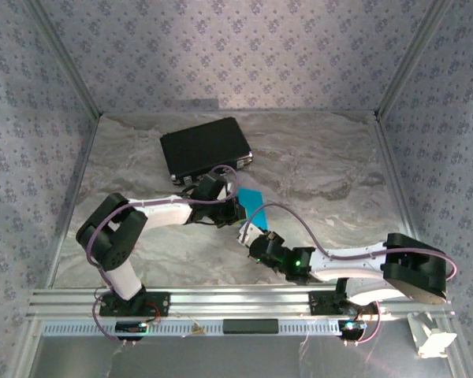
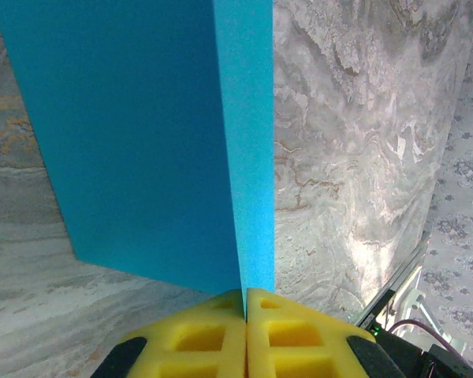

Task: Fold a paper plane with a square sheet of paper (pick it up from the middle)
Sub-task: Third fold the triangle at the center of the table.

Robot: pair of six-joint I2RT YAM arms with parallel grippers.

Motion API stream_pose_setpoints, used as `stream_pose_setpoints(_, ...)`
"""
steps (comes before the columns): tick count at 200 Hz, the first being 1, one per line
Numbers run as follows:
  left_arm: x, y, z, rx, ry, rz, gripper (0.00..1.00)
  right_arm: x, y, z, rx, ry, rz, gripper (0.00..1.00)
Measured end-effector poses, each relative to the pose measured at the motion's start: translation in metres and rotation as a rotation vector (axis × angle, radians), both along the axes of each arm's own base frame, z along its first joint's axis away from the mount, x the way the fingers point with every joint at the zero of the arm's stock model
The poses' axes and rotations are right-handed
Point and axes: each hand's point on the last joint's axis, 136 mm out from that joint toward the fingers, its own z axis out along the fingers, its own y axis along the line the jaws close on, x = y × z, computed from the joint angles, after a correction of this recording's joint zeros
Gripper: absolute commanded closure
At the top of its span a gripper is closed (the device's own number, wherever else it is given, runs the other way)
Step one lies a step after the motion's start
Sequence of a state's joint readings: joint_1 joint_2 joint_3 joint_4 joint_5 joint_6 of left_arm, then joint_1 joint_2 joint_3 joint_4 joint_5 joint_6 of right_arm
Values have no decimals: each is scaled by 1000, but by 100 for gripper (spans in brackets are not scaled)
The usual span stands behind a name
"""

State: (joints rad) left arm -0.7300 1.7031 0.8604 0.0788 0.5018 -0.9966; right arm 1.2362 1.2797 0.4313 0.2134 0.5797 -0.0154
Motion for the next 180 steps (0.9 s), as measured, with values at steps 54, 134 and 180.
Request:
stream_pose_setpoints(54, 1, 0, 0, 0, 0, 2, 92, -1, 0, -2, 7, 16, 3, 88)
stream_pose_setpoints(134, 0, 5, 2, 10, -14, 10, 68, -1, 1, -5, 27, 53, 3, 100)
stream_pose_setpoints(180, 10, 30, 27, 59, -107, 58, 43, -3, 7, -9, 150, 220, 25, 100)
